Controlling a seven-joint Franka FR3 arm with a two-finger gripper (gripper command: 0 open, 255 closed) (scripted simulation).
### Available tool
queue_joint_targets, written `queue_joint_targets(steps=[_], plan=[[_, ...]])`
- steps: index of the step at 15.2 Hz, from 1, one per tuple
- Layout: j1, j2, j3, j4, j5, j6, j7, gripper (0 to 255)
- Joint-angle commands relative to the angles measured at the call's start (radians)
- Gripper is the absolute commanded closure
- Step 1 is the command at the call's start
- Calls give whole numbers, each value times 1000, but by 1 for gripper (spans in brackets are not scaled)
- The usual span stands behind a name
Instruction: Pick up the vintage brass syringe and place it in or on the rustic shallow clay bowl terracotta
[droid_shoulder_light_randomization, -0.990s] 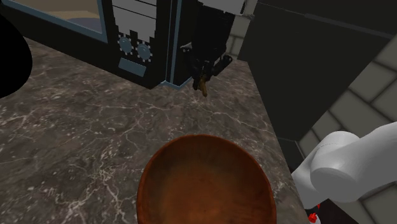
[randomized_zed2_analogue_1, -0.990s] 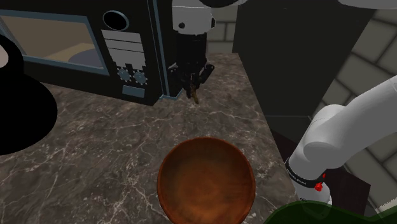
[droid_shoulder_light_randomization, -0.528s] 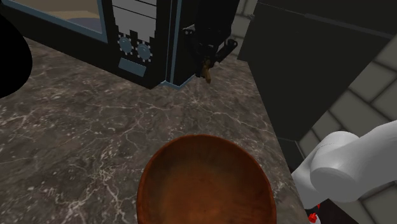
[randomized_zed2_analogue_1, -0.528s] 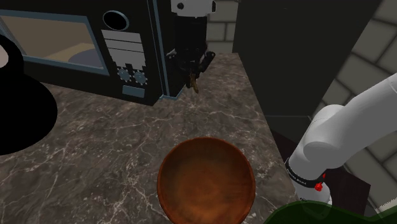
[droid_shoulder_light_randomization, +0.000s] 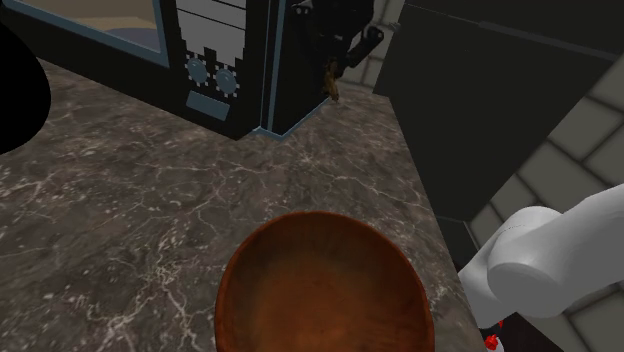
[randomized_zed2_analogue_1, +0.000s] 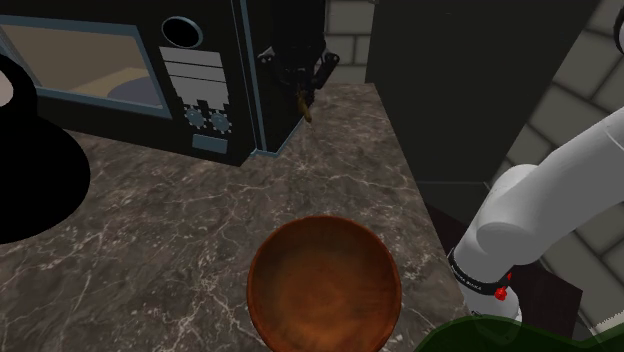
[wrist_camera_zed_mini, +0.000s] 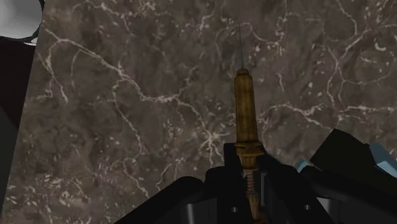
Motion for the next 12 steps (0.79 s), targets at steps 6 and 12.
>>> queue_joint_targets(steps=[6,12], plan=[[31,-54,46,-6,38,-28,83,255],[77,-130,125,-50,101,-21,204,255]])
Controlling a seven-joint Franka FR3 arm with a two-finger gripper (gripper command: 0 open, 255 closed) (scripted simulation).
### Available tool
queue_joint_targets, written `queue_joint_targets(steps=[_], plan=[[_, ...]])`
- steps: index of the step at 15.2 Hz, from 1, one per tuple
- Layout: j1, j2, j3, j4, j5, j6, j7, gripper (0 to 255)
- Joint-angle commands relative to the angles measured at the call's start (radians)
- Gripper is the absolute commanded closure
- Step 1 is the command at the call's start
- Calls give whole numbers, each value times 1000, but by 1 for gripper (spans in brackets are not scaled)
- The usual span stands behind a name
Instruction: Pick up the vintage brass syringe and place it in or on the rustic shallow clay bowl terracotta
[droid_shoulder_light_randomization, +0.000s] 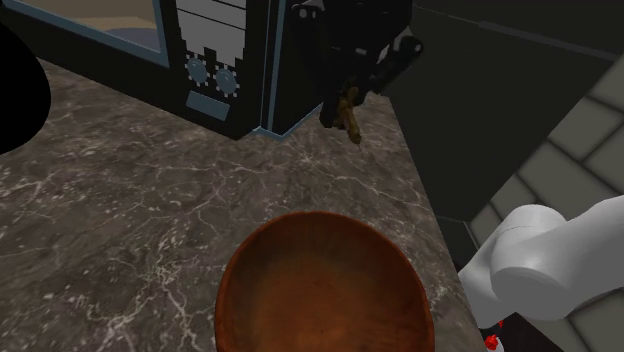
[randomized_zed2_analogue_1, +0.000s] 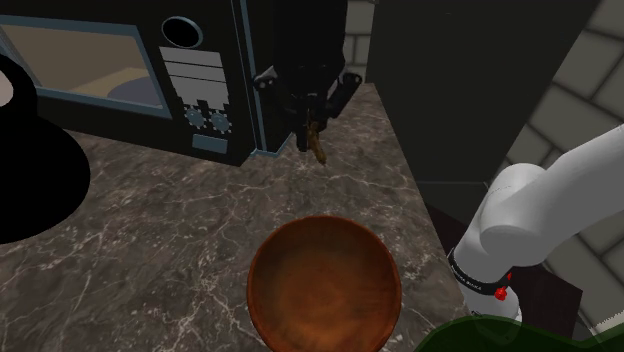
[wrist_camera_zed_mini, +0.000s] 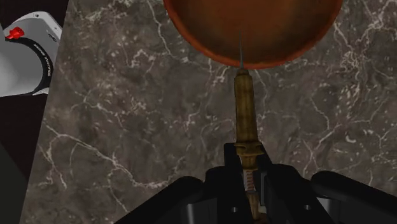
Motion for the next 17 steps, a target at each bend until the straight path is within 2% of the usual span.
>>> queue_joint_targets(steps=[1,9,17], plan=[[15,-24,28,-13,22,3,43,255],[60,-62,159,-2,94,17,217,255],[75,-111,166,-144,118,111,185,255]])
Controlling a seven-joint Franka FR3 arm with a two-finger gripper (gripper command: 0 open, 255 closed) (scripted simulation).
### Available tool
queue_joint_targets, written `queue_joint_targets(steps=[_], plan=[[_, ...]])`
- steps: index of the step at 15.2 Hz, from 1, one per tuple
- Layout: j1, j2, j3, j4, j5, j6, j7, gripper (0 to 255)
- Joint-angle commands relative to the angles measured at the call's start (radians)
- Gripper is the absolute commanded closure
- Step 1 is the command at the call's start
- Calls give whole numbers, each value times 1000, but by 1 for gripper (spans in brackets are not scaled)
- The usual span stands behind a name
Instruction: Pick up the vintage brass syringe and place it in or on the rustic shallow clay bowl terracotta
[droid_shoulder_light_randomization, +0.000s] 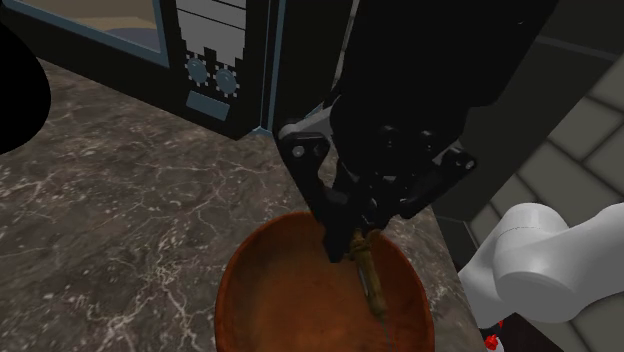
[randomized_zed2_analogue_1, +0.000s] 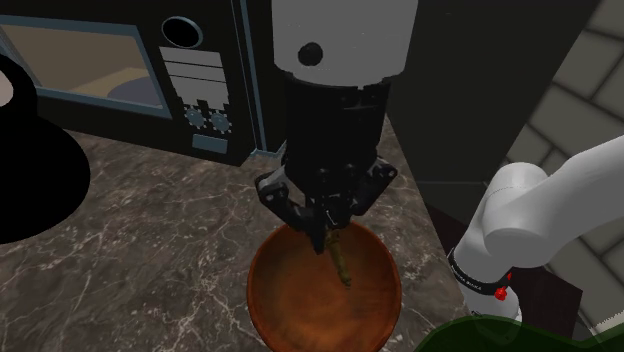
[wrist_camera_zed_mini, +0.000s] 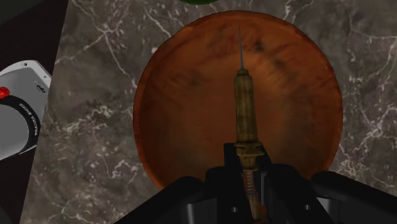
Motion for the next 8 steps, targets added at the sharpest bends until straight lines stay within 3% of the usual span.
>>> queue_joint_targets(steps=[1,8], plan=[[5,-13,3,-39,8,26,-8,255],[10,-25,8,-82,16,58,-17,255]])
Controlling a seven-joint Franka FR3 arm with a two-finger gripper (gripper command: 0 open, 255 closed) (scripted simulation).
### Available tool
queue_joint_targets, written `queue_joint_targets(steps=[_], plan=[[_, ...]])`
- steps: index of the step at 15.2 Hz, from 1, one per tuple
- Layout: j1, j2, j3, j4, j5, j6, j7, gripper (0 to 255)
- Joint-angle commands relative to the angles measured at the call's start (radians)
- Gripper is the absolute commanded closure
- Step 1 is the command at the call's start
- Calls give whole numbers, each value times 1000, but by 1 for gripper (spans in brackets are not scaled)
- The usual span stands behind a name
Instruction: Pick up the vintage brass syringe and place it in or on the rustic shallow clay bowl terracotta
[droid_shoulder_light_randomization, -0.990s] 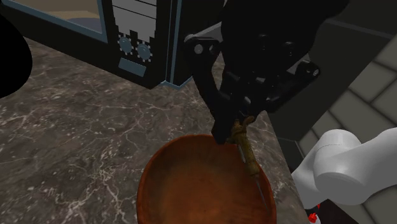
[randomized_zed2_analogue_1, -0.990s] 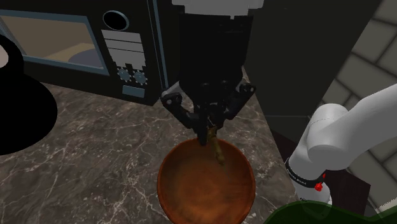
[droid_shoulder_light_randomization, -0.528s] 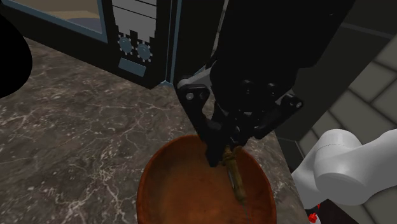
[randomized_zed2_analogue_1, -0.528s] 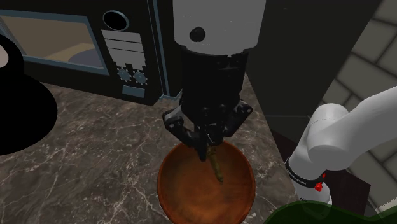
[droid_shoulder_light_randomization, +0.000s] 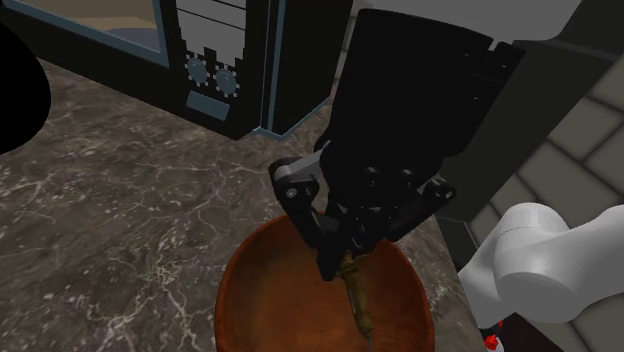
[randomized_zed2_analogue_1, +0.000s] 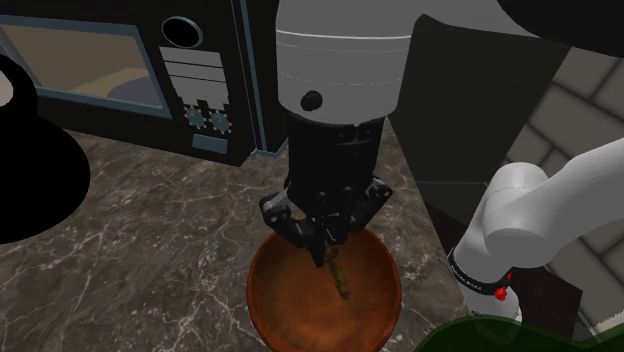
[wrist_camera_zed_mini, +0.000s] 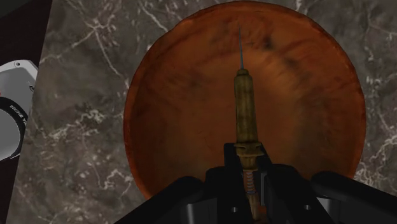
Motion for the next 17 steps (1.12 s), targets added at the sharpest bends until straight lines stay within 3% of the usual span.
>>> queue_joint_targets(steps=[1,3,4,9,13,17], plan=[[0,0,0,-1,0,1,0,255],[0,0,0,-1,0,1,0,255],[0,0,0,-1,0,1,0,0],[0,0,0,-1,0,1,0,0],[-16,43,-27,149,-30,-112,21,0],[-16,43,-27,149,-30,-112,21,0]])
